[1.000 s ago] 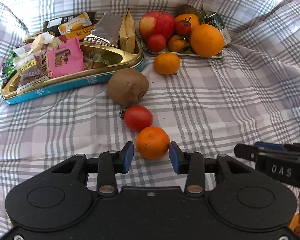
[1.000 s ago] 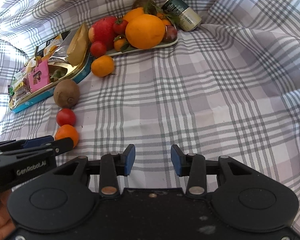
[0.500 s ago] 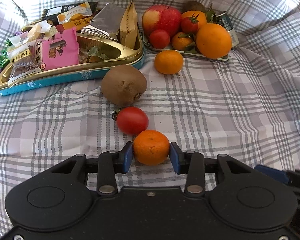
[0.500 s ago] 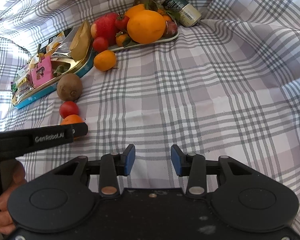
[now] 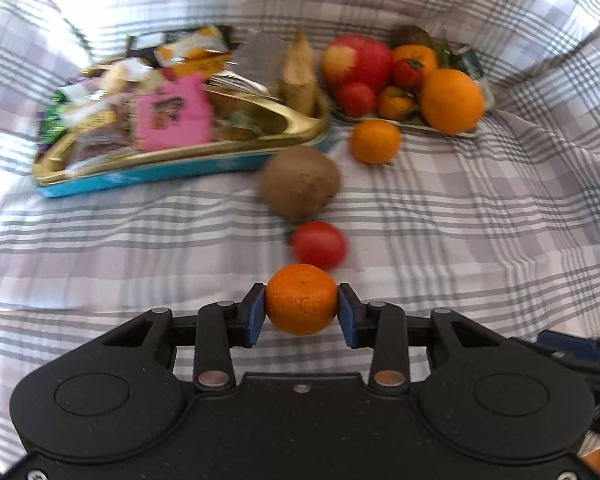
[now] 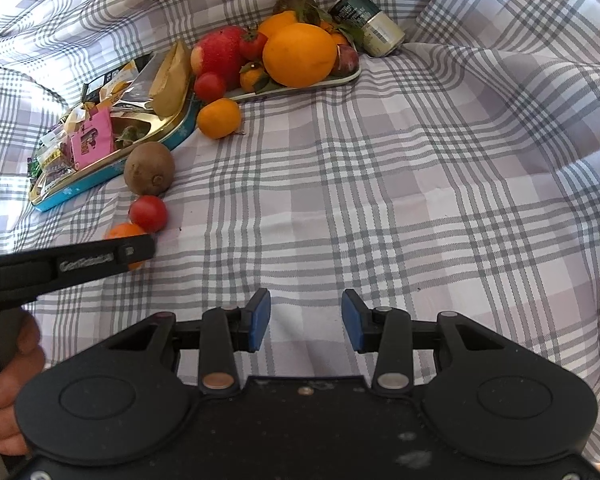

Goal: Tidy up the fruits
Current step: 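Lift the mandarin with the left tool while the right tool reaches the kiwi, then grasp the brown kiwi with the right tool, then carry the mandarin and kiwi over the gold tray with both tools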

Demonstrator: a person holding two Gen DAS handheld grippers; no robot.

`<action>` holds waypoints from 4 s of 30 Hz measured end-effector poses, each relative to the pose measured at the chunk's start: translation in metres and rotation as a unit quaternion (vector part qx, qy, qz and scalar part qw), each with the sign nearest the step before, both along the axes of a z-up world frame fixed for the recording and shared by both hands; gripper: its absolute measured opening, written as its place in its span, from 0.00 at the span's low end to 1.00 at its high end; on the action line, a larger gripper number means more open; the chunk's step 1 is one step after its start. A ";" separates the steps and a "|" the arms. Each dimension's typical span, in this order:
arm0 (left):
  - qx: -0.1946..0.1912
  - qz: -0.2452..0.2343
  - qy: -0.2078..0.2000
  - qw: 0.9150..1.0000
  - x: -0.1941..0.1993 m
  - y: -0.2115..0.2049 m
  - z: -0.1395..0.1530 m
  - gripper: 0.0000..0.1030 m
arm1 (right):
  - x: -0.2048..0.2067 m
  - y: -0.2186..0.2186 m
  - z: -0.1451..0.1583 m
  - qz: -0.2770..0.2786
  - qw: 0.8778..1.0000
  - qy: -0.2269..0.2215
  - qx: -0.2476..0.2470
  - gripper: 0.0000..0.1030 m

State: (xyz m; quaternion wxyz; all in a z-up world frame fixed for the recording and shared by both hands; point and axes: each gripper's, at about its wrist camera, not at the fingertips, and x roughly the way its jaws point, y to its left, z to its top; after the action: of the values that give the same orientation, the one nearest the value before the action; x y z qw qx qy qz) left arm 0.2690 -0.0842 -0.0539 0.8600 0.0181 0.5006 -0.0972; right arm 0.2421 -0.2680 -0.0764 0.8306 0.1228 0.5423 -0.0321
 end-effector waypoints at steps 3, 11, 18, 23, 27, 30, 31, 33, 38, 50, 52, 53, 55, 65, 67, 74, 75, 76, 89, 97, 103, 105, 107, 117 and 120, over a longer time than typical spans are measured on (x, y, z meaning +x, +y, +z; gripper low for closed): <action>0.012 0.020 -0.003 1.000 -0.004 0.020 0.002 0.46 | 0.001 0.007 0.003 0.007 1.000 -0.001 -0.001 0.41; 0.024 0.071 -0.009 0.997 -0.001 0.071 0.005 0.46 | 0.016 0.037 0.012 0.037 0.999 -0.017 -0.007 0.42; 0.025 0.092 -0.009 0.995 0.002 0.095 0.001 0.46 | 0.043 0.062 0.019 0.056 0.997 -0.052 -0.004 0.50; 0.025 0.090 -0.010 0.996 -0.002 0.099 -0.001 0.46 | 0.068 0.078 0.017 0.071 0.995 -0.069 -0.009 0.54; 0.031 0.085 -0.014 0.996 -0.004 0.099 0.000 0.46 | 0.088 0.084 0.013 0.070 0.994 -0.080 -0.008 0.57; 0.028 0.085 -0.013 0.996 -0.004 0.100 0.000 0.46 | 0.101 0.087 0.009 0.069 0.994 -0.085 -0.006 0.60; 0.026 0.086 -0.012 0.996 -0.004 0.101 0.000 0.46 | 0.104 0.087 0.009 0.069 0.994 -0.087 -0.005 0.60; 0.025 0.087 -0.011 0.996 -0.003 0.102 0.001 0.46 | 0.111 0.090 0.006 0.071 0.993 -0.091 -0.006 0.62; 0.021 0.096 -0.009 0.995 -0.004 0.106 0.002 0.46 | 0.125 0.093 -0.003 0.074 0.993 -0.095 -0.008 0.64; 0.016 0.101 0.001 0.995 -0.005 0.109 0.001 0.46 | 0.139 0.107 -0.029 0.072 0.993 -0.092 0.009 0.68; 0.015 0.100 0.003 0.995 -0.006 0.109 0.001 0.46 | 0.140 0.110 -0.033 0.075 0.993 -0.092 0.006 0.68; 0.015 0.100 0.004 0.995 -0.006 0.109 0.000 0.46 | 0.141 0.112 -0.035 0.076 0.993 -0.092 0.005 0.68; 0.015 0.101 0.005 0.995 -0.007 0.109 0.000 0.46 | 0.142 0.113 -0.038 0.076 0.993 -0.091 0.001 0.68; 0.012 0.107 0.008 0.994 -0.012 0.111 0.002 0.46 | 0.143 0.122 -0.045 0.090 0.990 -0.108 -0.021 0.60; 0.011 0.109 0.007 0.994 -0.014 0.111 0.004 0.46 | 0.141 0.123 -0.042 0.098 0.989 -0.109 -0.025 0.58; 0.012 0.105 -0.003 0.994 -0.028 0.107 0.016 0.46 | 0.130 0.108 -0.027 0.064 0.992 -0.107 -0.012 0.58; 0.012 0.104 -0.005 0.994 -0.031 0.106 0.018 0.46 | 0.126 0.104 -0.022 0.059 0.992 -0.109 -0.010 0.58; 0.012 0.104 -0.007 0.994 -0.034 0.105 0.021 0.46 | 0.122 0.101 -0.017 0.055 0.992 -0.111 -0.009 0.58; 0.011 0.080 -0.055 0.995 -0.093 0.095 0.061 0.46 | 0.025 0.076 0.051 0.063 0.986 -0.156 -0.002 0.58; 0.025 0.054 -0.073 0.996 -0.146 0.085 0.066 0.46 | -0.061 0.066 0.079 0.083 0.979 -0.186 0.015 0.58; 0.014 0.036 -0.058 0.998 -0.181 0.081 0.060 0.46 | -0.117 0.067 0.084 0.087 0.977 -0.195 0.022 0.58; 0.014 0.034 -0.055 0.998 -0.193 0.079 0.058 0.46 | -0.134 0.068 0.083 0.088 0.977 -0.195 0.024 0.58; 0.015 0.030 -0.056 0.998 -0.204 0.077 0.056 0.46 | -0.148 0.068 0.082 0.086 0.977 -0.193 0.026 0.58; 0.011 0.004 -0.054 0.998 -0.249 0.061 0.053 0.46 | -0.213 0.063 0.076 0.076 0.977 -0.194 0.038 0.59; 0.002 -0.007 -0.045 0.999 -0.256 0.055 0.051 0.46 | -0.233 0.058 0.077 0.068 0.978 -0.197 0.031 0.59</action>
State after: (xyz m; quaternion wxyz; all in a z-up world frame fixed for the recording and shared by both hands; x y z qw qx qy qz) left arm 0.0127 -0.0291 -0.0026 0.8811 0.0272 0.4612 -0.1014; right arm 0.0090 -0.2095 0.0006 0.9171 0.1155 0.3758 0.0664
